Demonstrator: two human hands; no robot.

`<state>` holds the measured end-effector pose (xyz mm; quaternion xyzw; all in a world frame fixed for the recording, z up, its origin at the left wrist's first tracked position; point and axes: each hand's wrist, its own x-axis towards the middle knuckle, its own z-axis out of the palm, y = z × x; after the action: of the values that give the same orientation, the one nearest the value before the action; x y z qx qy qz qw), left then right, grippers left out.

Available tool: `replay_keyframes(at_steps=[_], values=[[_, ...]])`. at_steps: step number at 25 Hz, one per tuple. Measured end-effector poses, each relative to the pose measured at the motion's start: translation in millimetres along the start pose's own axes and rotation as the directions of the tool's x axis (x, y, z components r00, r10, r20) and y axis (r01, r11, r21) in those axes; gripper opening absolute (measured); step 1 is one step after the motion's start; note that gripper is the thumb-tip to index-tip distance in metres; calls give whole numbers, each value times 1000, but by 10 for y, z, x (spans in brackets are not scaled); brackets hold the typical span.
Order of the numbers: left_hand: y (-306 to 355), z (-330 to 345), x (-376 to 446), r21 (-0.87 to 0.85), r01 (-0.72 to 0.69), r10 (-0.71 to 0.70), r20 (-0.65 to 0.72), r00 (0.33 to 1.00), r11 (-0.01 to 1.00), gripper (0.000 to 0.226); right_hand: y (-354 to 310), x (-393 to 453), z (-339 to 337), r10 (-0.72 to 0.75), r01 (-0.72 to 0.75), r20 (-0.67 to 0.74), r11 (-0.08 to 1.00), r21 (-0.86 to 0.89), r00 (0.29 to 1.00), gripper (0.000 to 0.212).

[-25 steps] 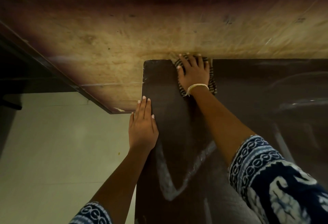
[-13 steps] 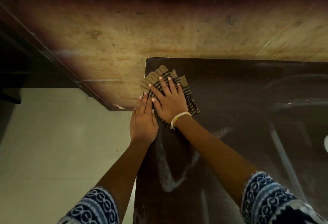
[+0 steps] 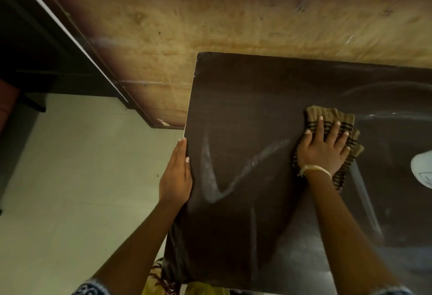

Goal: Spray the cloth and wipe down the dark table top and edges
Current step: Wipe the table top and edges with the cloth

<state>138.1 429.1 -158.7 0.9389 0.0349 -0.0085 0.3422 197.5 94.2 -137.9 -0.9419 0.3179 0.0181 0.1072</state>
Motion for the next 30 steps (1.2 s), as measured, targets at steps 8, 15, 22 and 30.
replay_keyframes(at_steps=[8, 15, 22, 30], values=[[-26, 18, -44, 2, 26, -26, -38, 999, 1000, 50, -1724, -1429, 488, -629, 627, 148, 776, 63, 763, 58], [3, 32, -201, 13, 98, -98, -15, 995, 995, 54, -521, -491, 247, -488, 488, 16, 873, 11, 872, 58], [0, -29, -522, -75, 162, -164, -23, 986, 984, 51, 582, -765, -18, -2, 1, 16, 999, 35, 1000, 62], [0, -67, -529, -238, 159, -164, -2, 986, 958, 48, -866, -2526, 428, -651, 651, 157, 757, 60, 743, 58]])
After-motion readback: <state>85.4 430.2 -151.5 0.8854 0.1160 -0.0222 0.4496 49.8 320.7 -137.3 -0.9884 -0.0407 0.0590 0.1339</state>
